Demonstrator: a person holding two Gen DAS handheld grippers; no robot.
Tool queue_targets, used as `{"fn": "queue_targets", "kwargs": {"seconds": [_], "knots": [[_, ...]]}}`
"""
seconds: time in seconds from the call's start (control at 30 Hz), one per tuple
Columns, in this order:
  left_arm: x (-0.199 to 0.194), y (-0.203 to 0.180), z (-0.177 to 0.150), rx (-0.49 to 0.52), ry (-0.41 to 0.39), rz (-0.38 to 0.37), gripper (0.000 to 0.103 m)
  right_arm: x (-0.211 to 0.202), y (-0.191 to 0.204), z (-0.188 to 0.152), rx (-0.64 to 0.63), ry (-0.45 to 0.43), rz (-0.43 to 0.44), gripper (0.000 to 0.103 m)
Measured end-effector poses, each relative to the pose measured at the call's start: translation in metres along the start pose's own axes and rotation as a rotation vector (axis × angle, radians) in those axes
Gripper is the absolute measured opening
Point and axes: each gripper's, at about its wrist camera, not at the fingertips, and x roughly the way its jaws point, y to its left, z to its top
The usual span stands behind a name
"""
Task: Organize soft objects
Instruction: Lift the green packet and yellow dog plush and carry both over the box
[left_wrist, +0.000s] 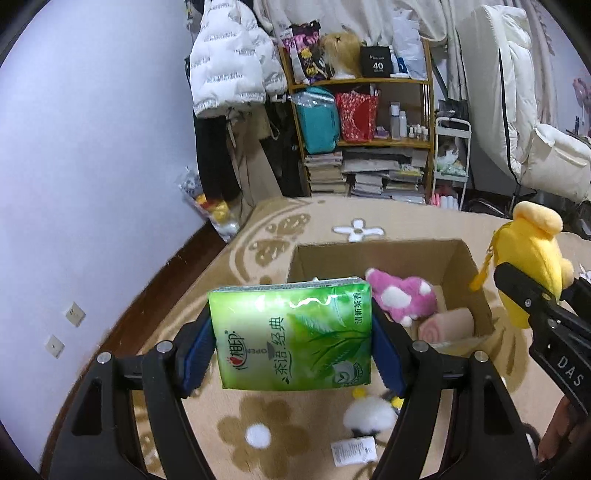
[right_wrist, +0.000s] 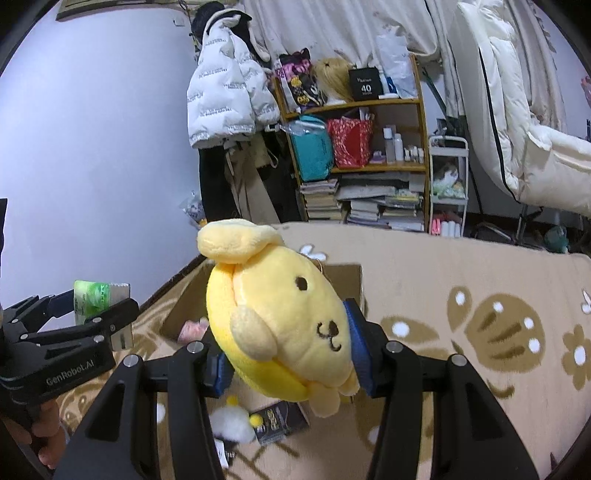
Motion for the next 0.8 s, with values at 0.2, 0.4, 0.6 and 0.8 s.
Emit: {"fn": "queue_targets", "kwargs": {"seconds": [0.2, 0.4, 0.6, 0.8], "knots": [[0.008, 0.005, 0.018, 0.017, -0.037, 0.032, 0.074, 0.022, 0.007, 0.011, -0.027, -0.018, -0.004, 0.055], [0.025, 0.014, 0.029, 0.035, -0.050, 0.060, 0.074, 0.049, 0.011, 0.018, -0.057, 0.005, -0.022, 0.055], [0.051, 0.021, 0.035, 0.000, -0.017, 0.004, 0.074, 0.071, 0.012, 0.017, -0.076, 0.046, -0.062, 0.055], [0.077, 0.021, 0.031, -0.015, 0.017, -0.022, 0.074, 0.091, 0.011, 0.011, -0.105, 0.089, -0.076, 0.055]]}}
